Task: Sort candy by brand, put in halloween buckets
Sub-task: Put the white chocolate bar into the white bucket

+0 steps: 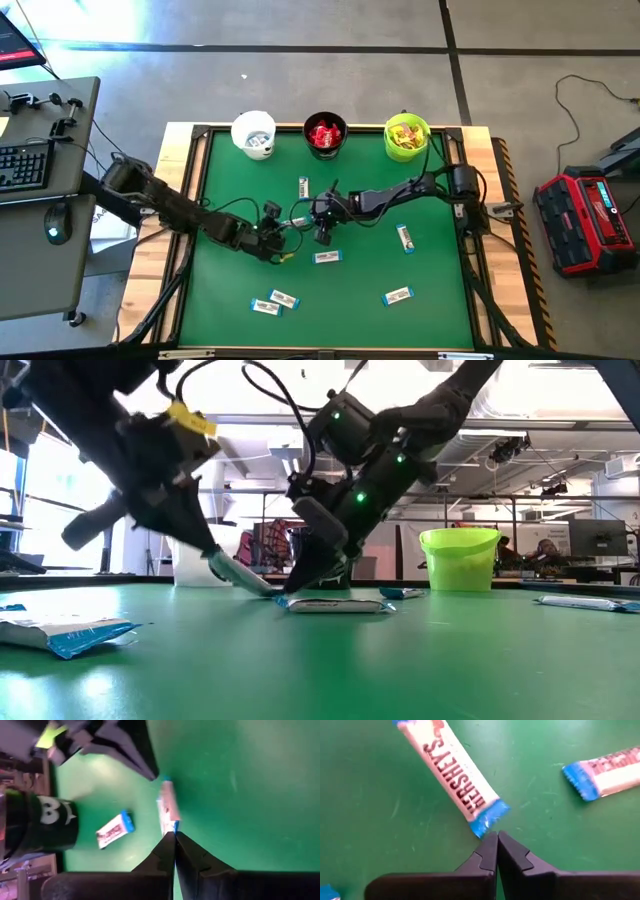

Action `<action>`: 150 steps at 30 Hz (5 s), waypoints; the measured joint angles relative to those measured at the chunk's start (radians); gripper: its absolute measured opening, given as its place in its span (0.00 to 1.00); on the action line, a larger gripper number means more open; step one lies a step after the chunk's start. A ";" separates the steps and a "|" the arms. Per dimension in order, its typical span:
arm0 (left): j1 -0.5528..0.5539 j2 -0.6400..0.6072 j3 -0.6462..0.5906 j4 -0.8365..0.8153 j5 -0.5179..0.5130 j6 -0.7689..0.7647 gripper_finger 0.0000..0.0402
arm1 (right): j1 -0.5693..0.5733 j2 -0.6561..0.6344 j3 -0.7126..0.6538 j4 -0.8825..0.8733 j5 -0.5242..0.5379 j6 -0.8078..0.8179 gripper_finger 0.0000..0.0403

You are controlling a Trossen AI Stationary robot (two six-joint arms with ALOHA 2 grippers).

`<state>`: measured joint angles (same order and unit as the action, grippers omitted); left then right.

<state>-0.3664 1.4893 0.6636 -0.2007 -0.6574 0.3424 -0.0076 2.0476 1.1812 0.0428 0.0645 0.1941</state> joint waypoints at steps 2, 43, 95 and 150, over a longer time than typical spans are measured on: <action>0.005 -0.046 0.000 -0.018 -0.010 -0.008 0.00 | 0.004 -0.021 0.000 -0.021 0.020 -0.016 0.00; 0.810 -0.436 0.163 -0.091 0.024 -0.172 0.00 | 0.017 -0.047 0.001 -0.040 0.084 -0.021 0.00; 1.237 0.175 0.608 -0.589 0.507 -0.032 0.13 | 0.029 -0.047 0.002 -0.014 0.063 -0.065 0.00; -0.102 0.036 0.296 -0.323 0.800 -1.169 0.26 | 0.261 -0.472 -0.501 0.290 0.274 0.060 0.00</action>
<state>-0.4681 1.5253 0.9597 -0.5240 0.1428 -0.8268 0.2535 1.5753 0.6804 0.3325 0.3385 0.2539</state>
